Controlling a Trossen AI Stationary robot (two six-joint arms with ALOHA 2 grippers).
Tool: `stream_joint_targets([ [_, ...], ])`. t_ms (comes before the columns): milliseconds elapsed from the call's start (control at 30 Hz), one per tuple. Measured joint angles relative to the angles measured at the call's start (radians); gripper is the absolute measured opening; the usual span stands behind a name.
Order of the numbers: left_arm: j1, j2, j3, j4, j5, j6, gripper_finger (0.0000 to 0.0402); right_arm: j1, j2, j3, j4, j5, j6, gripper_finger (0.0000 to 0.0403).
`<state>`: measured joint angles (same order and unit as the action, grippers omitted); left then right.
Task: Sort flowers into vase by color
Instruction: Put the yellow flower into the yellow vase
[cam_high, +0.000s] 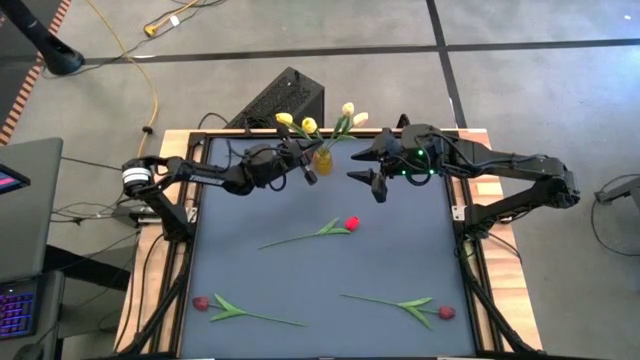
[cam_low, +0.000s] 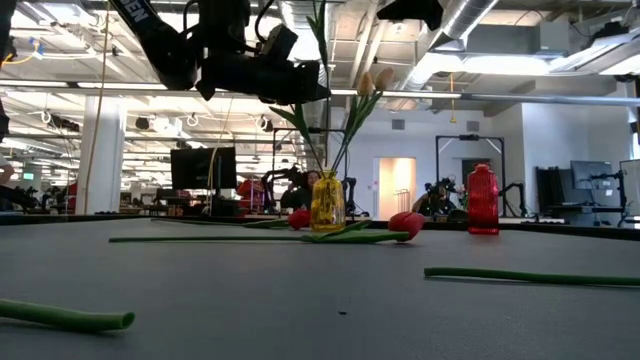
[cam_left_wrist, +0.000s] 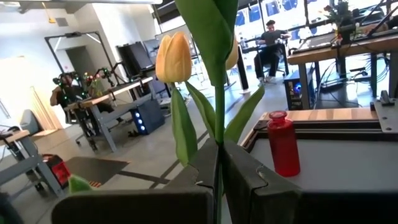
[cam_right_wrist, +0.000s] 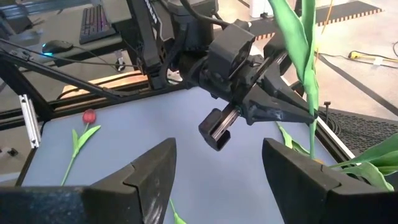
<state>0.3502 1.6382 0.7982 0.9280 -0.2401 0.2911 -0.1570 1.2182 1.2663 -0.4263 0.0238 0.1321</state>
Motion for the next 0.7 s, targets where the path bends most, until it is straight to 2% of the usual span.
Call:
stream_joint_targets([
  [567, 0.009, 0.001, -0.001, -0.028, 0.01, -0.052, 0.0, 0.027, 0.0, 0.0, 0.0, 0.0, 0.0, 0.0265],
  [700, 0.01, 0.046, -0.001, 0.005, 0.009, -0.051, 0.0, 0.027, 0.0, 0.0, 0.001, 0.0, 0.0, 0.0265],
])
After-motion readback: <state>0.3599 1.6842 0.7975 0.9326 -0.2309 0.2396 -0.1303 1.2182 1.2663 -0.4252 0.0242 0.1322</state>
